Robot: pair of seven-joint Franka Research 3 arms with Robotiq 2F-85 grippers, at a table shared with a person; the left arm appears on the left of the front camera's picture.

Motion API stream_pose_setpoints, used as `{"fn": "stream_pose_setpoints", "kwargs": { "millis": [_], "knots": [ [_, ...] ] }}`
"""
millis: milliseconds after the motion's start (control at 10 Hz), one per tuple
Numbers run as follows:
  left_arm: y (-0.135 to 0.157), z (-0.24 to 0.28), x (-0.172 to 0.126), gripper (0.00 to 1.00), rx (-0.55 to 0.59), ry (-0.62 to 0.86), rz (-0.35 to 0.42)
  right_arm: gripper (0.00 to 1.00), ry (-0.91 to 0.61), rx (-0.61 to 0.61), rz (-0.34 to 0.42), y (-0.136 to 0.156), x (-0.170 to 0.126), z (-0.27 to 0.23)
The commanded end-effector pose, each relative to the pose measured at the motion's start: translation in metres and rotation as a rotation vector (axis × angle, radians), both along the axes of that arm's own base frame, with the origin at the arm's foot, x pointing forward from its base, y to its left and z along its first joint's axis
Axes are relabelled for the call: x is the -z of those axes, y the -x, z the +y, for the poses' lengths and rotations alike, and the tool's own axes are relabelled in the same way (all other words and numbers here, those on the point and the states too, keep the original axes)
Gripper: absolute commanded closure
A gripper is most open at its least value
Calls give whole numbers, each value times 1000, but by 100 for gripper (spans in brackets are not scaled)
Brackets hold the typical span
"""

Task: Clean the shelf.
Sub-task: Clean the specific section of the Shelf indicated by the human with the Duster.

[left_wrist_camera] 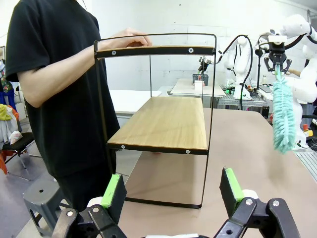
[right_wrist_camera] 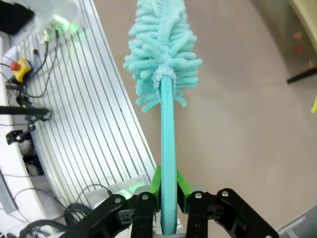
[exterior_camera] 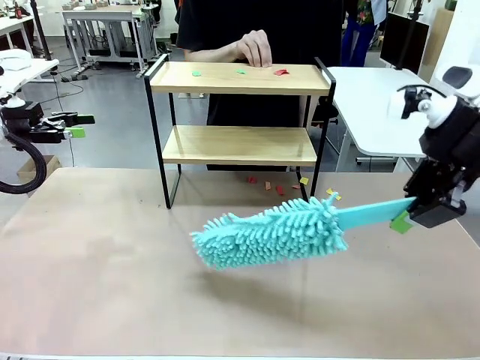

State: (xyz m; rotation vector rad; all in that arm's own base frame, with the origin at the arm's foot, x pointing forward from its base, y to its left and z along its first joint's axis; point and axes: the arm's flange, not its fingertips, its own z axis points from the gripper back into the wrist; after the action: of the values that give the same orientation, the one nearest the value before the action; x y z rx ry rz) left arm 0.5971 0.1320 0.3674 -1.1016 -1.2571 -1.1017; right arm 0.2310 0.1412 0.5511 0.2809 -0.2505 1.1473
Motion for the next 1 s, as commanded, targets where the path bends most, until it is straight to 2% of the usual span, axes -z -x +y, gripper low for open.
{"fn": "stream_pose_setpoints", "kwargs": {
  "millis": [0,100,200,400,500,600,900],
  "knots": [
    [2,-1,-2,0,2,-3,-9,88,-90,31,-53,11,-24,26],
    [2,-1,-2,0,2,-3,-9,88,-127,82,-72,14,-34,42],
    [2,-1,-2,0,2,-3,-9,88,-205,150,-53,15,-42,58],
    [2,-1,-2,0,2,-3,-9,88,-236,242,-68,26,-54,87],
    [2,-1,-2,0,2,-3,-9,88,-225,325,-62,29,-58,91],
    [2,-1,-2,0,2,-3,-9,88,-205,182,-56,25,-53,70],
    [2,-1,-2,0,2,-3,-9,88,-205,182,-56,25,-53,70]
  ]
}}
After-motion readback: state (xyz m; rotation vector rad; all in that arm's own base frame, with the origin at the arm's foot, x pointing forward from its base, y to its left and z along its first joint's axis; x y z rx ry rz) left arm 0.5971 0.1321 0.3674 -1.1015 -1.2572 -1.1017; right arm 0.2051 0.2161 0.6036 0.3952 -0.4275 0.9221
